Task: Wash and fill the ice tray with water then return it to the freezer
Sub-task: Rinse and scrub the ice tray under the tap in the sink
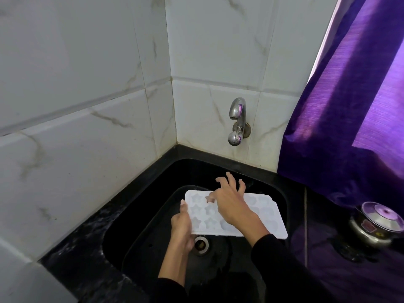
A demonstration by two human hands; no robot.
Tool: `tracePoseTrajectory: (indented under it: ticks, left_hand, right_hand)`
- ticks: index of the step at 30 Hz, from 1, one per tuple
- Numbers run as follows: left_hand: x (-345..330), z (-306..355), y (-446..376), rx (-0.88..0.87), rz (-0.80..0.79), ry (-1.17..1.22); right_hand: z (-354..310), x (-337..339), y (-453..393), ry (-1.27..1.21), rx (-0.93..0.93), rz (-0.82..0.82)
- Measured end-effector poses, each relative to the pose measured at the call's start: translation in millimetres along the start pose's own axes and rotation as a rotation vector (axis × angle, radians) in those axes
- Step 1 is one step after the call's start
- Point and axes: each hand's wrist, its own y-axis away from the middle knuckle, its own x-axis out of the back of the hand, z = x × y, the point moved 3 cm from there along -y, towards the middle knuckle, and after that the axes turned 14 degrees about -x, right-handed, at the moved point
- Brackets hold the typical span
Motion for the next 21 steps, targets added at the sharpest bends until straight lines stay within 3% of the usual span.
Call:
tracePoseTrajectory:
  ticks: [12,17,21]
  left_hand:
    - [-0.9,1.8,3.0,-0.008,-0.011,-0.049]
    - [-3.9,1.9,3.3,0.003,-0.019,-0.032]
    - [-3.8,1.8,3.0,-0.008,-0.024,-0.038]
  right_hand:
    - [-0.6,-0.7,-3.1,-0.016,-0.024,-0.009]
    - [-7.9,-0.8,-4.1,-0.089,0.017,0.067]
    - [-17.5,-5.7,-5.6,-0.041,0.058,-0.002]
